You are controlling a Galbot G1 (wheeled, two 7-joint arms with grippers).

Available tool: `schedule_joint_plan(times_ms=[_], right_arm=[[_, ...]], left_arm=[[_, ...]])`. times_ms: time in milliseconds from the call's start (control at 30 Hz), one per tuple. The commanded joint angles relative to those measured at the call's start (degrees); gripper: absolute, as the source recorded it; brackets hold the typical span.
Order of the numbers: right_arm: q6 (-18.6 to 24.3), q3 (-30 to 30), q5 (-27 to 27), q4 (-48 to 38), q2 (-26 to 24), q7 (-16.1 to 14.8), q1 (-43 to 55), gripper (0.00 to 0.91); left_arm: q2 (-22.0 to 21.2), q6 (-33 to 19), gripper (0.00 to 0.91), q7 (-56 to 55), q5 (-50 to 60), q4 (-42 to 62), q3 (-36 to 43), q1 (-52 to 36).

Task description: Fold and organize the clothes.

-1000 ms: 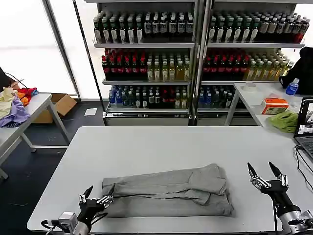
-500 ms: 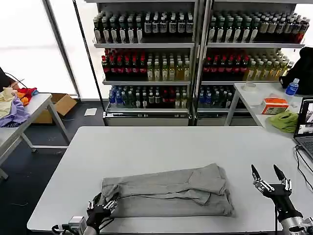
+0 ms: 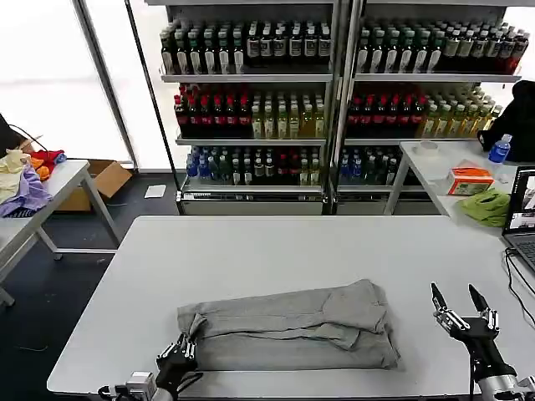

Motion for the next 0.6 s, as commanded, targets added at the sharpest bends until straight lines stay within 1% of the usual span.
schedule_joint_plan(times_ms=[33, 67, 167, 233, 333, 367, 400, 467, 567, 600], right_arm=[[0.3, -0.4, 0.7, 0.5, 0.4, 0.0, -0.1, 0.907], [0.3, -0.3, 0.7, 0.4, 0.2, 0.0, 0.0, 0.907], [0.3, -0.3, 0.7, 0.0, -0.2, 0.1, 0.3, 0.907], [0.4, -0.4, 0.8, 0.0, -0.1, 0.1, 0.6, 0.907], [0.5, -0.9, 1.2, 0.0, 0.2, 0.1, 0.8, 0.907], [0.5, -1.2, 1.1, 0.0, 0.3, 0.1, 0.8, 0.907], [0.5, -1.3, 1.1, 0.0, 0.3, 0.1, 0.7, 0.907], [0.9, -1.8, 1.0, -0.2, 0.4, 0.0, 0.7, 0.907], [1.4, -2.3, 0.9, -0.5, 0.3, 0.0, 0.6, 0.907], [1.5, -2.5, 0.8, -0.6, 0.4, 0.1, 0.6, 0.907]], left_arm=[[-0.7, -0.5, 0.01, 5.2, -0.9, -2.5, -9.3, 0.8], [0.2, -0.6, 0.01, 6.2, -1.6, -2.9, -13.8, 1.2], [3.3, -1.0, 0.01, 6.6, 0.5, -2.3, -22.1, 0.8], [4.8, -1.8, 0.0, 7.3, 2.2, -1.0, -28.4, -1.0], [8.9, -1.3, 0.0, 8.9, -0.1, 1.0, -35.1, -2.1], [9.8, -1.1, 0.0, 9.8, -0.9, 2.0, -36.8, -2.3], [12.0, -0.9, 0.01, 10.8, -1.3, 3.3, -38.9, -2.6], [15.5, -1.1, 0.0, 12.1, -1.2, 6.2, -41.1, -3.0], [20.4, -1.2, 0.0, 12.6, -1.8, 8.9, -42.3, -3.8], [21.3, -1.1, 0.0, 12.7, -2.0, 9.6, -42.4, -4.1]])
